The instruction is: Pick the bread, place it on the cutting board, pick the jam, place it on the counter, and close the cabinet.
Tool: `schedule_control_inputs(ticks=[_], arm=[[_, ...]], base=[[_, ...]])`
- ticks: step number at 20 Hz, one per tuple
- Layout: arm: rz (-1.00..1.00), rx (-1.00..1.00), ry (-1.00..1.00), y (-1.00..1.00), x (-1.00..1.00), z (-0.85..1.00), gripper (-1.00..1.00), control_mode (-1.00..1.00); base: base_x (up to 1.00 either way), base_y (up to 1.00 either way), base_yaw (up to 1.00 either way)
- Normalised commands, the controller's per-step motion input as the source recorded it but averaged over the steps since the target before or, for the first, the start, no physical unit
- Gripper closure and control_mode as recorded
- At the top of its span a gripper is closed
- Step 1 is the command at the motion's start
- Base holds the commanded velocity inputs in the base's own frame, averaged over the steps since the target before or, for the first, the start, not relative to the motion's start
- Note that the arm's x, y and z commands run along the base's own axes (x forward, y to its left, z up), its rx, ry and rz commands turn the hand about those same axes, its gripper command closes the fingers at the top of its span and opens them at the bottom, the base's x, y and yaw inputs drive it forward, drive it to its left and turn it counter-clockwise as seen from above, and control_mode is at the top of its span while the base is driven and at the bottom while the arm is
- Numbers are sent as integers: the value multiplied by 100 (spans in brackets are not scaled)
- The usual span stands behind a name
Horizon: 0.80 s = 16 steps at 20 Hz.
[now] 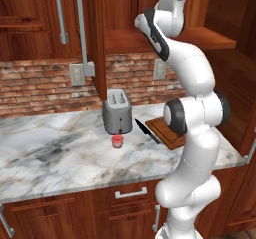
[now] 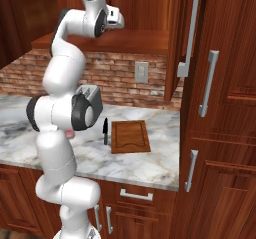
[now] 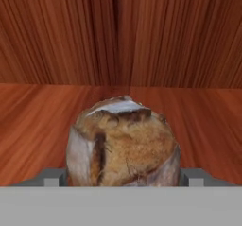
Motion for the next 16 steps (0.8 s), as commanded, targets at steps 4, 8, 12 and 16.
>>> schedule_control_inputs(ticks=[4,8,12,16], arm=[[0,0,0,0,-44,-4,100,-100],[0,0,-3,0,-45,-1,100,-100],[0,0,-5,0,-49,0,100,-100],[0,0,-6,0,-50,0,100,-100]], base=[[0,0,0],[0,0,0],[0,0,0],[0,0,0]])
